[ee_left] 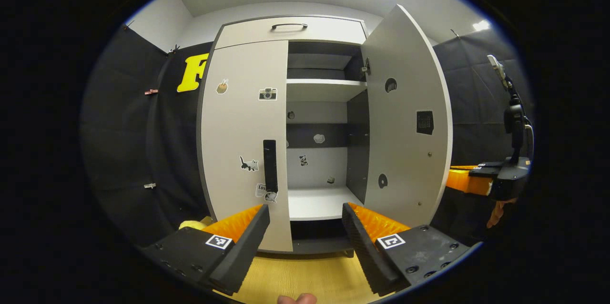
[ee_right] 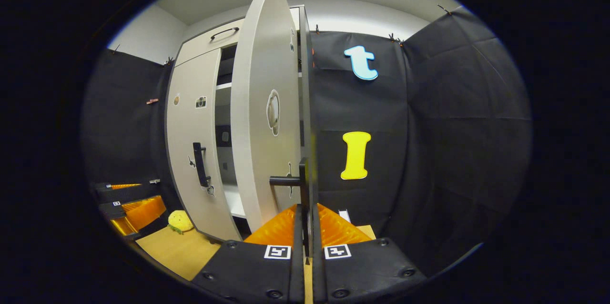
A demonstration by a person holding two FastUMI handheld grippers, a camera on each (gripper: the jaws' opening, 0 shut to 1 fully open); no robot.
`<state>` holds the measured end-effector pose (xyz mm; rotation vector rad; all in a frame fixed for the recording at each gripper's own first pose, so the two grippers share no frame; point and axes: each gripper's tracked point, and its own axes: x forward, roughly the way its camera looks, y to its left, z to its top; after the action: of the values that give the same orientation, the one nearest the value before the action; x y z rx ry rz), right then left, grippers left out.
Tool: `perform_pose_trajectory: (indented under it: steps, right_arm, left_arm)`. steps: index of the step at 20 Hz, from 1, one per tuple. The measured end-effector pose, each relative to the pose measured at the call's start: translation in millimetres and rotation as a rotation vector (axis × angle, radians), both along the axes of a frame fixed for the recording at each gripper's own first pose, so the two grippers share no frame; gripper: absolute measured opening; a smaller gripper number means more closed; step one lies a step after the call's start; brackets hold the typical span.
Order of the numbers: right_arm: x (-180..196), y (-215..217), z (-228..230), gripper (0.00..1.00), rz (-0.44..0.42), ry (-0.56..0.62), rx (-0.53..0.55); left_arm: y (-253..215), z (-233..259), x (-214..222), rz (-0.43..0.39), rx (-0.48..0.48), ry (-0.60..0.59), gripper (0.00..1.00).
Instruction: Open the right door of the double-door shoe cabinet with the right hand, and open the left door with the left hand.
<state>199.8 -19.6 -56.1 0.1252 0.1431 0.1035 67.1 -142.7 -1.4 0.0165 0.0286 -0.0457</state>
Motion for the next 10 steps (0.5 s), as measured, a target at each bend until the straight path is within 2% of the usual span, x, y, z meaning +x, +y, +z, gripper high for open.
perform_pose_trajectory:
  steps: [2,3,4,9,10]
  right_arm:
    - [-3.9,-3.1,1.8,0.14,-0.009,-0.006,-0.009]
    - [-6.4,-5.7,4.2,0.25,-0.018,-0.015,-0.017]
    - [-8.7,-8.2,7.3,0.3,-0.025,-0.026,-0.022]
    - [-16.3,-12.9,12.7,0.82,-0.041,-0.059,-0.024]
    - [-17.8,-13.2,13.7,0.82,-0.051,-0.066,-0.011]
  left_arm:
    - [2.0,3.7,6.8,-0.002,0.001,-0.012,0.95]
    - [3.6,6.1,11.1,-0.001,0.003,-0.018,0.95]
    - [5.7,8.1,15.4,-0.002,0.005,-0.023,0.95]
    - [17.8,19.1,45.8,0.004,-0.007,-0.043,0.95]
    - [23.1,21.1,53.1,0.012,-0.012,-0.048,0.94]
